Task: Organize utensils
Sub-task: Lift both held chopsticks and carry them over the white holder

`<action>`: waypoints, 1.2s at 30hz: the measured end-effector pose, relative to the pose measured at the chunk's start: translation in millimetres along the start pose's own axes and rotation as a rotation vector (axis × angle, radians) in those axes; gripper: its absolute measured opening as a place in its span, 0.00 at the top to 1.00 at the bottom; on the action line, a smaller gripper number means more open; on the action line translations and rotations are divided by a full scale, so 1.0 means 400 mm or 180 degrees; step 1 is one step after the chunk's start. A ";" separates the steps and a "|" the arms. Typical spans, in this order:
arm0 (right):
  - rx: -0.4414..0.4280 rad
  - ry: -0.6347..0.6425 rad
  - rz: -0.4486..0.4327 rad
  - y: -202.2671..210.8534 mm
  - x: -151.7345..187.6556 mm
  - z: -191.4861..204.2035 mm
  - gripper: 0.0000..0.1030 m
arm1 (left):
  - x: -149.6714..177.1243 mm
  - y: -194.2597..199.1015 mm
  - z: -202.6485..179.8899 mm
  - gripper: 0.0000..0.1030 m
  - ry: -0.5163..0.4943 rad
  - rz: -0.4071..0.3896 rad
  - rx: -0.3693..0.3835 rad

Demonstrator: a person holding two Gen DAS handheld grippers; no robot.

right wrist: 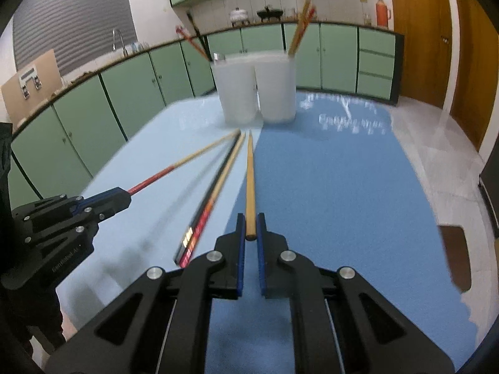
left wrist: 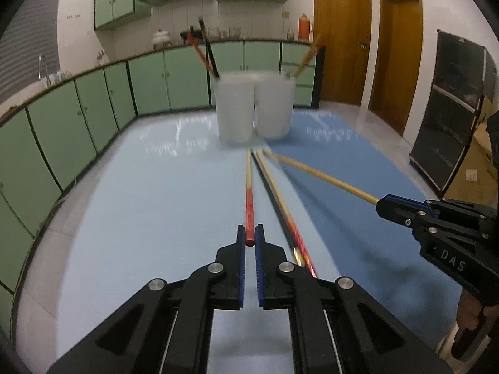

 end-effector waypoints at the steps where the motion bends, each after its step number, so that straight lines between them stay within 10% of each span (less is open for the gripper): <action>1: -0.0008 0.0007 -0.0041 0.014 -0.014 -0.001 0.94 | -0.015 0.012 0.002 0.95 -0.0001 -0.0047 -0.0003; 36: -0.0269 0.0198 -0.0957 0.315 -0.499 -0.023 0.94 | -0.445 0.262 -0.006 0.95 -0.0135 -0.1093 0.0257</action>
Point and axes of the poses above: each gripper's, at about its wrist camera, not at the fingertips, and y roughly against the way its jaws point, z to its left, x to its underside, the point moved 8 cm from there along -y, roughly the way its jaws point, and after that the axes turned 7 degrees about z, right-handed, at the moved point
